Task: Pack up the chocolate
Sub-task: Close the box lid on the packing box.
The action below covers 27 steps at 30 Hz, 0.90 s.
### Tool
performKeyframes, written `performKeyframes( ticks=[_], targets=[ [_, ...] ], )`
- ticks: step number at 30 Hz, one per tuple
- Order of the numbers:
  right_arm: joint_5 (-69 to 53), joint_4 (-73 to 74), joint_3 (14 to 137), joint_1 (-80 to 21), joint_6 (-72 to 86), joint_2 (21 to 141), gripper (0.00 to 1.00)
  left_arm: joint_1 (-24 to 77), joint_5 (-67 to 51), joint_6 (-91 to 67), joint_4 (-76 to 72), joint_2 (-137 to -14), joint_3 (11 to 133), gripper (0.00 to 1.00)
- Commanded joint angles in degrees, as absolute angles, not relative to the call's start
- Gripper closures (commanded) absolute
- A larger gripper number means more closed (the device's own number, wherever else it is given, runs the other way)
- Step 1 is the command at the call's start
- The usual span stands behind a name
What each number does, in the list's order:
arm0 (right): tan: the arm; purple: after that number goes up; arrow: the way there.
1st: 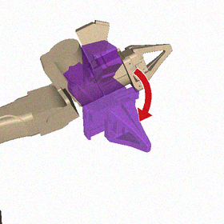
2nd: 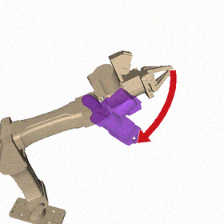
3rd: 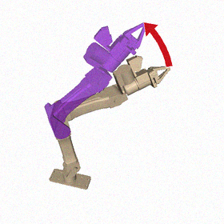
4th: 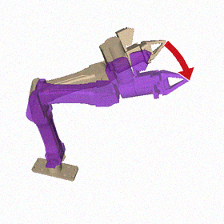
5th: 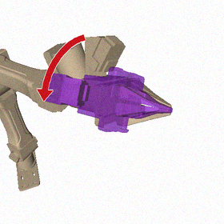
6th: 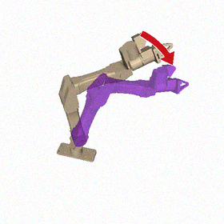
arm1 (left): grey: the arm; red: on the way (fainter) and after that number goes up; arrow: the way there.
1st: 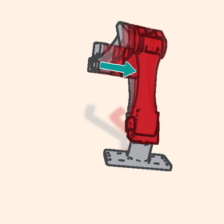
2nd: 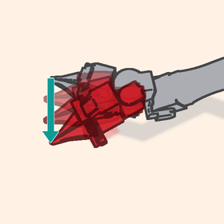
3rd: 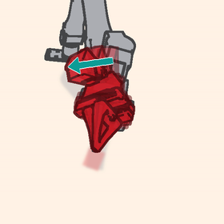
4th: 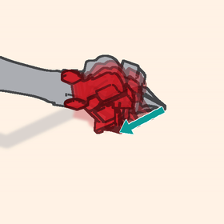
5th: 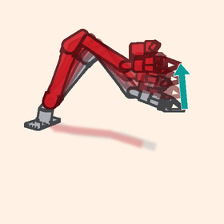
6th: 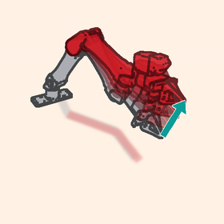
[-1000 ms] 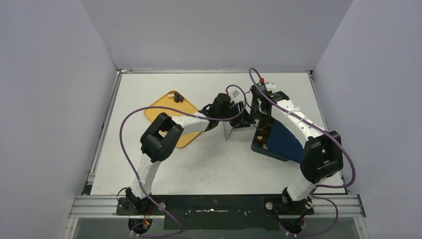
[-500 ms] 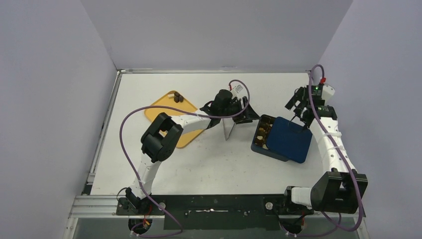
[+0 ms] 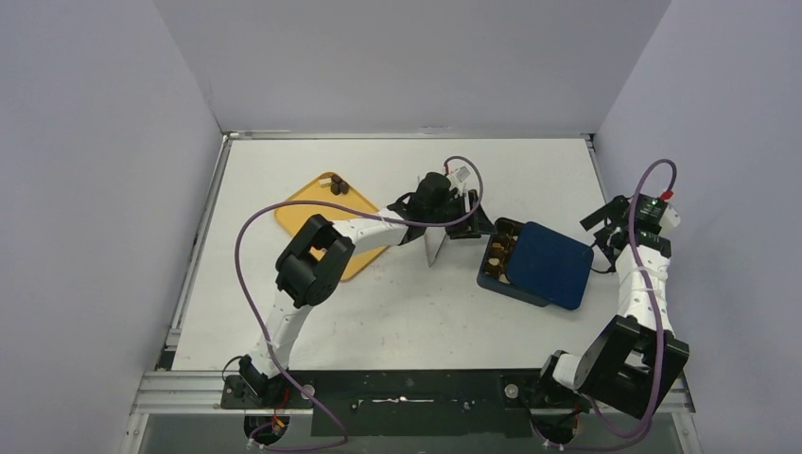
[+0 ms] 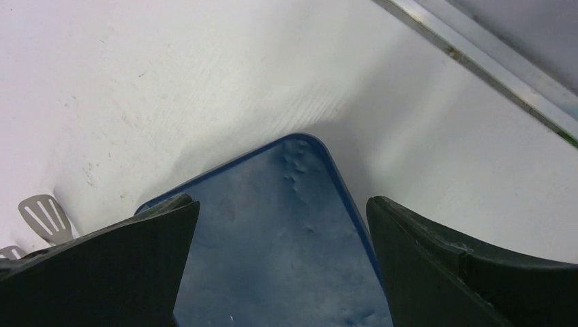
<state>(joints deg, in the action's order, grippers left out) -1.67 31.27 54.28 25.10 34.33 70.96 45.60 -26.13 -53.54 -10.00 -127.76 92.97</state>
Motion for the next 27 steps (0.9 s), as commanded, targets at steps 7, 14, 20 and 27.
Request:
performKeyframes(
  ticks=[7, 14, 20, 27],
  targets=[
    [-15.70, 22.32, 48.70, 30.27, 32.54, 71.52, 0.02, 46.17, -27.58, -53.12, -11.98, -130.30, 95.75, 0.42],
    [-16.42, 22.07, 46.60, 30.62, 30.00, 71.96, 0.01, 46.52, -28.78, -54.62, -15.30, -131.57, 95.48, 0.41],
    [-15.85, 21.17, 45.53, 30.67, 30.71, 71.89, 0.00, 46.66, -29.82, -55.16, -15.57, -132.31, 96.15, 0.41],
    [-20.64, 20.07, 45.20, 30.42, 29.75, 72.44, 0.02, 46.51, -30.42, -55.11, -15.75, -132.36, 95.95, 0.41]
  ],
)
